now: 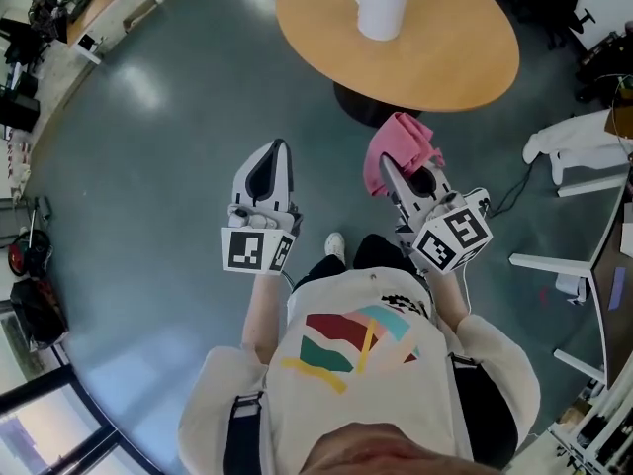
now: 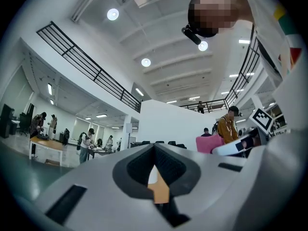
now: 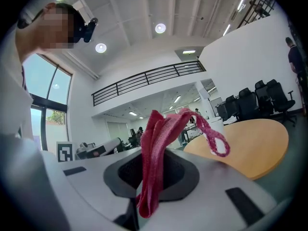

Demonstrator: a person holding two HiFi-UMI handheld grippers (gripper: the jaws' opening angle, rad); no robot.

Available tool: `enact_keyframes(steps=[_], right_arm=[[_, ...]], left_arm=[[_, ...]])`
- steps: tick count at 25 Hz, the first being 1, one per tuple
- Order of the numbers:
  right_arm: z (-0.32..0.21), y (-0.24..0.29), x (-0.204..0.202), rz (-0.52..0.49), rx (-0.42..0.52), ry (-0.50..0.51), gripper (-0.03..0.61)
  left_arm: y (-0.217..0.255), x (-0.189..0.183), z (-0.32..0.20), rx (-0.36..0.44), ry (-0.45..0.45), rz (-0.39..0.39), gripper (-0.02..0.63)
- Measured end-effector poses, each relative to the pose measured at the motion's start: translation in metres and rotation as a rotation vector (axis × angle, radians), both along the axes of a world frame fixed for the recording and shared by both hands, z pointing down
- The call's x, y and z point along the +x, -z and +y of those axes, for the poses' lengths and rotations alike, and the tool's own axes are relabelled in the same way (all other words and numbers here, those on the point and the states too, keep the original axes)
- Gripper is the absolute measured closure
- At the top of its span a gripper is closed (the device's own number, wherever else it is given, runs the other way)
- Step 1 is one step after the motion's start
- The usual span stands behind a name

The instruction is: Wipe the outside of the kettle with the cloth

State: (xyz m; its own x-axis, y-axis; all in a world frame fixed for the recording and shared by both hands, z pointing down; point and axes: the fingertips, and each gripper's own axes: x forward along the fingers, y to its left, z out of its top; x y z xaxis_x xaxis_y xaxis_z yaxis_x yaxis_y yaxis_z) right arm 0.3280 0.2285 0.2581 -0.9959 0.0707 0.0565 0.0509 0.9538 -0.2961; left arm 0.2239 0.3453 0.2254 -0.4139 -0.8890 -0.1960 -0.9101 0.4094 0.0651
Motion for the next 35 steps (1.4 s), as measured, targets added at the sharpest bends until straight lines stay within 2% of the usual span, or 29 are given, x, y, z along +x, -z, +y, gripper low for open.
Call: enact_keyframes(steps=[4, 10, 15, 18, 23, 29, 35], right_arm=[[-0.040, -0.013, -0.065, -0.011, -0.010, -0.036, 0.540], [-0.088, -0.014, -0.142, -0.024, -0.011, -0.107, 0.540], [-0.159, -0.021, -0.220, -0.055, -0.005, -0.149, 0.540], [-0.203, -0.030, -0.269, -0.035, -0.013, -0.191, 0.540], [-0.264, -0.039, -0.340, -0.033, 0.030, -0.238, 0.540], [-0.299, -0.048, -0.378, -0.018, 0.050, -0.295, 0.540], [-0.333, -0.056, -0.392, -0.005, 0.060, -0.460, 0.540]], left_arm=[[-0.022, -0.072, -0.043, -0.006, -0.031, 0.021, 0.571], [-0.029, -0.147, -0.098, 0.006, -0.107, 0.053, 0.571], [-0.032, -0.216, -0.172, 0.009, -0.158, 0.015, 0.571], [-0.033, -0.259, -0.216, 0.001, -0.211, 0.003, 0.571], [-0.032, -0.322, -0.282, 0.029, -0.272, -0.040, 0.571], [-0.049, -0.370, -0.337, 0.028, -0.340, -0.026, 0.571], [-0.057, -0.410, -0.404, 0.058, -0.485, -0.012, 0.569]])
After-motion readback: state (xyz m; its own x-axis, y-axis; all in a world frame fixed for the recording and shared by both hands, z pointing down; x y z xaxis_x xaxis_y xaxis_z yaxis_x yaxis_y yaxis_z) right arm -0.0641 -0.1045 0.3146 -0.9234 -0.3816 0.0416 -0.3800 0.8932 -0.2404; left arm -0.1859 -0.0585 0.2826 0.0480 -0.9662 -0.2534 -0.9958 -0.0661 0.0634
